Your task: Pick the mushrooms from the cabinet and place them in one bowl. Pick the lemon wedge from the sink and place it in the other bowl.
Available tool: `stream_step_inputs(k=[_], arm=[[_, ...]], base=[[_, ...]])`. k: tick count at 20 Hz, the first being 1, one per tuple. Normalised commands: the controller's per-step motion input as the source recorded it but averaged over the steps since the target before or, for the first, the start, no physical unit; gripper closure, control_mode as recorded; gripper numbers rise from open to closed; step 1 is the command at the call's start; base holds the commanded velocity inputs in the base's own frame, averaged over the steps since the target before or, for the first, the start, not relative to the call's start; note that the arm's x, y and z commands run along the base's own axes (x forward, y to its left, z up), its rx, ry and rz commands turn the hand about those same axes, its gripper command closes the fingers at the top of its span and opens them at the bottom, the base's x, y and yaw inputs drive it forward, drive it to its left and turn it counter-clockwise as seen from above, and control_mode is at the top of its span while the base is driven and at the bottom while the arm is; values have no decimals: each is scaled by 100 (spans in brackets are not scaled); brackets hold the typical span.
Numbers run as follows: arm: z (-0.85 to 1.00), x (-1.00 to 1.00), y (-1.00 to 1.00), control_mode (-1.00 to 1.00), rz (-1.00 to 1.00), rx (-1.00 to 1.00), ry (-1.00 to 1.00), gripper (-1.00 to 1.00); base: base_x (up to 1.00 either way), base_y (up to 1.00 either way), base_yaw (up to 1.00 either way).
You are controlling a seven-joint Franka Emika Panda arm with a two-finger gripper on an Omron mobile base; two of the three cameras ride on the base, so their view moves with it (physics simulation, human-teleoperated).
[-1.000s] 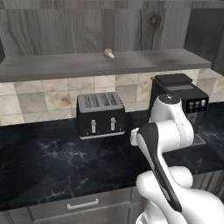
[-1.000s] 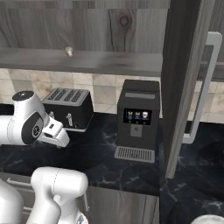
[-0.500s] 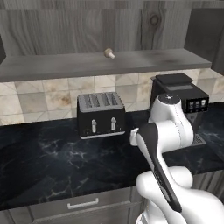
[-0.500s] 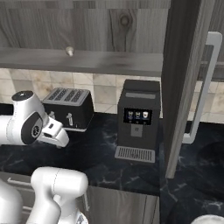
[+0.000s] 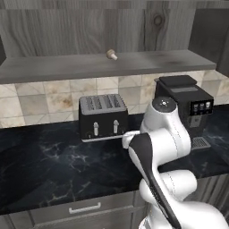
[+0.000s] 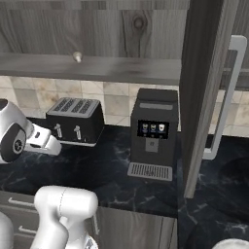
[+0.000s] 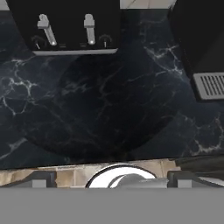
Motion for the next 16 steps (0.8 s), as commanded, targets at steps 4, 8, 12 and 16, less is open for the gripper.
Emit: stream_step_inputs(k=[4, 8, 12, 16], arm=[[95, -7, 5, -100, 7, 0, -16, -100], [98, -24, 1, -100, 7, 0, -5, -100], [91, -24, 0, -100, 12, 0, -4, -100], [76, -28, 0, -100, 13, 0, -15, -100]], base=[[0, 0, 0], [0, 0, 0], [0, 0, 0], [0, 0, 0]])
